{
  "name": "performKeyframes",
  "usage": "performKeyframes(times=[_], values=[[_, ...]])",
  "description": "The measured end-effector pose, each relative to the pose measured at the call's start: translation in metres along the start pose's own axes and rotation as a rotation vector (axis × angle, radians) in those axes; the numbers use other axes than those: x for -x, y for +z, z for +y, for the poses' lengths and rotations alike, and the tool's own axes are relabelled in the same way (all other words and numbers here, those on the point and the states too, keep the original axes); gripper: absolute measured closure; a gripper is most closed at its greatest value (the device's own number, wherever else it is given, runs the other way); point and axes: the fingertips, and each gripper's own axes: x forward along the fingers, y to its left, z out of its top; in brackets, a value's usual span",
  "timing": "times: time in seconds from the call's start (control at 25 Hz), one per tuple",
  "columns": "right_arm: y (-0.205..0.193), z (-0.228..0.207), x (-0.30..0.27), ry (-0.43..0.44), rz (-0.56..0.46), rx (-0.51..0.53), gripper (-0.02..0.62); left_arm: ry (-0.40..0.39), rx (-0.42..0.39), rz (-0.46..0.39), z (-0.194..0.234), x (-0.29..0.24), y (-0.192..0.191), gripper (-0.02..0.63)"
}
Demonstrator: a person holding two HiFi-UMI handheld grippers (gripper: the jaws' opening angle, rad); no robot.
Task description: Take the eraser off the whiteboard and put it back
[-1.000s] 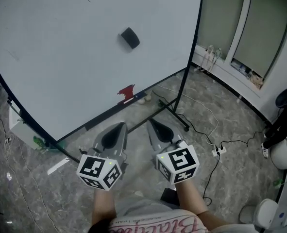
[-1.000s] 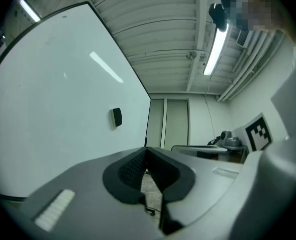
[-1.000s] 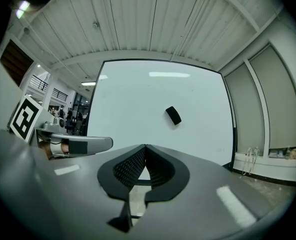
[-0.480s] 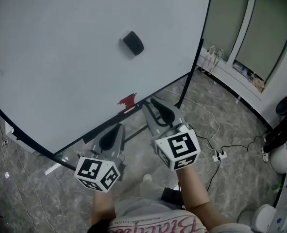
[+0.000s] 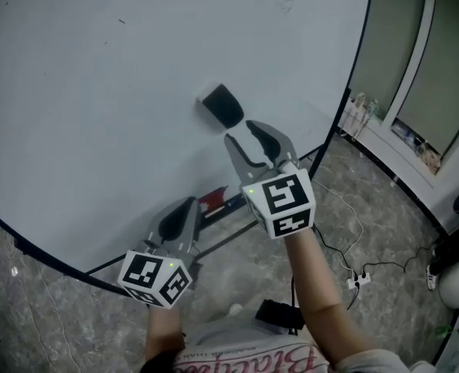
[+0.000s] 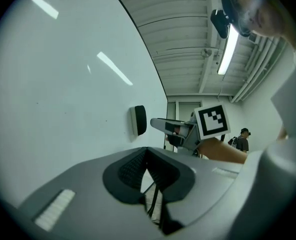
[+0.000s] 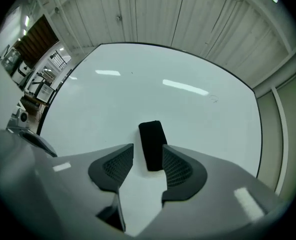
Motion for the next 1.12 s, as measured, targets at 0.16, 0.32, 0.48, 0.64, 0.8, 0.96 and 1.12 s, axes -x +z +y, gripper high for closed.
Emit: performKeyframes(times=[0.16,0.32,0.48,0.64,0.8,0.96,1.12], values=[[-0.002,-0.005,-0.033,0.045,0.037,0.088,0.366,0.014,-0.007,-0.019,0.007,-0.023,0.008,0.606],[-0.001,-0.008,-0.056,0.029,0.053,0.223,0.357,0.003,-0.029,-0.016,0.012,-0.039,0.009,0.606],[0.0,-0.007,-0.065,0.033,0.06,0.249,0.359,-0.003,-0.035,-0.012,0.019,-0.046,0.009,0.606],[0.002,-0.007,-0.066,0.033,0.054,0.236,0.371,-0.008,-0.033,-0.015,0.026,-0.049,0.014,0.606],[0.001,-0.007,-0.064,0.026,0.051,0.203,0.373,-0.02,-0.039,-0.005,0.026,-0.048,0.014,0.606],[-0.002,-0.007,-0.057,0.022,0.038,0.126,0.373,-0.022,-0.038,-0.004,0.028,-0.046,0.015,0.606],[-0.011,-0.006,-0.044,0.024,0.038,0.049,0.373,-0.027,-0.037,0.0,0.027,-0.044,0.013,0.606]])
